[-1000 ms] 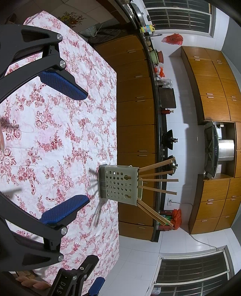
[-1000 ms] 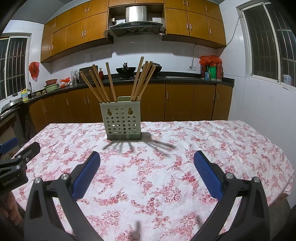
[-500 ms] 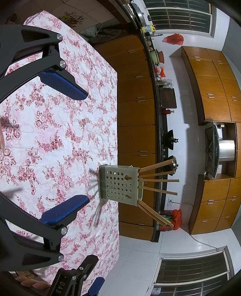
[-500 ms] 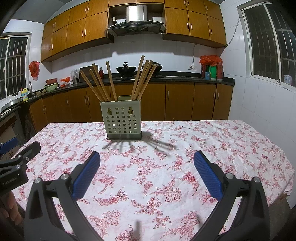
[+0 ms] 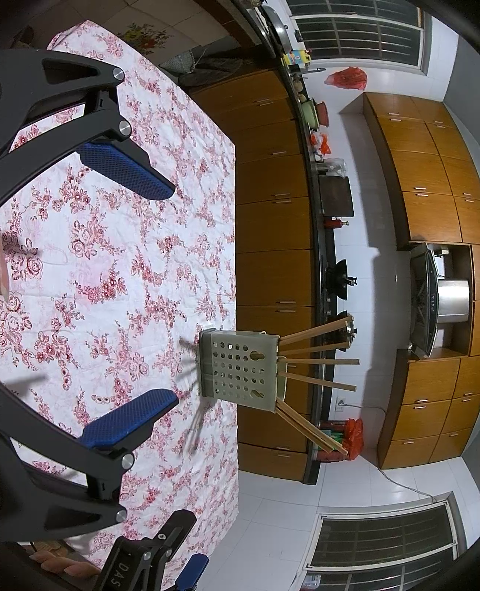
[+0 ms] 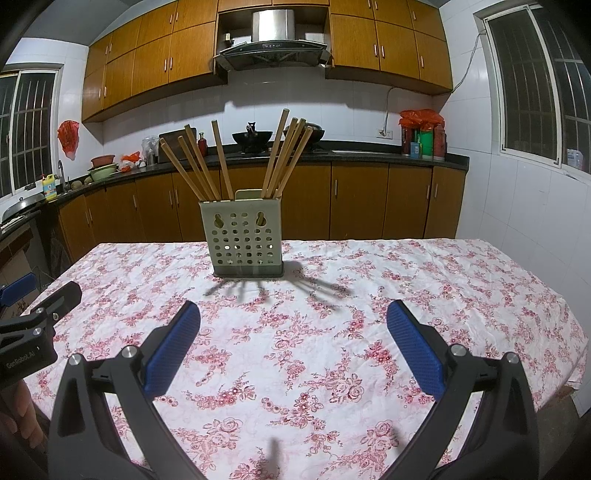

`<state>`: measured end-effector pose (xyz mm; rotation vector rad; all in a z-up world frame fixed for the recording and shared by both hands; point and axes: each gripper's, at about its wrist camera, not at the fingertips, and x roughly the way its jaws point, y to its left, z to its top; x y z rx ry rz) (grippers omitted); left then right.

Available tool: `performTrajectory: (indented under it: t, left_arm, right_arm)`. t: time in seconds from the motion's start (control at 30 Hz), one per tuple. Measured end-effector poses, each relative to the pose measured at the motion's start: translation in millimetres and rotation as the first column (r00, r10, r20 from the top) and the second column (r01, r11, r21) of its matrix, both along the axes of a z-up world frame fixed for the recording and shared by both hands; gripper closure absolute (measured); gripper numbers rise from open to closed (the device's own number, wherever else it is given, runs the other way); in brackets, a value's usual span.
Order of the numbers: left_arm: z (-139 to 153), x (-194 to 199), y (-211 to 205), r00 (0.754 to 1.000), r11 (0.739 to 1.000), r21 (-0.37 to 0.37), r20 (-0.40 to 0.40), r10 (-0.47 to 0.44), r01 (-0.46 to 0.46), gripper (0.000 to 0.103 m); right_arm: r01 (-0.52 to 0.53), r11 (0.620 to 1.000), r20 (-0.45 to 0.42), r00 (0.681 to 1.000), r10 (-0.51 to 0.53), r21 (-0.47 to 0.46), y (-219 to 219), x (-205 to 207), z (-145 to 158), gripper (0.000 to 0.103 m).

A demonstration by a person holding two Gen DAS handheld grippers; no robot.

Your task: Organize utensils

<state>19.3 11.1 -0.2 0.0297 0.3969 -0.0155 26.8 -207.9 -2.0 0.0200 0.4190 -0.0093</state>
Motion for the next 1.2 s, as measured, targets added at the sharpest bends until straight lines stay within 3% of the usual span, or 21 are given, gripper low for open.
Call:
performTrajectory:
  t: [1.2]
  left_arm:
    - [-5.5, -2.1, 1.6, 1.000, 1.000, -0.008, -0.014, 0.005, -0.005, 0.002]
  right_arm:
    - [-0.003, 1.000, -0.004, 1.000, 0.003, 0.001, -0.5, -1.2, -2.1, 0.004]
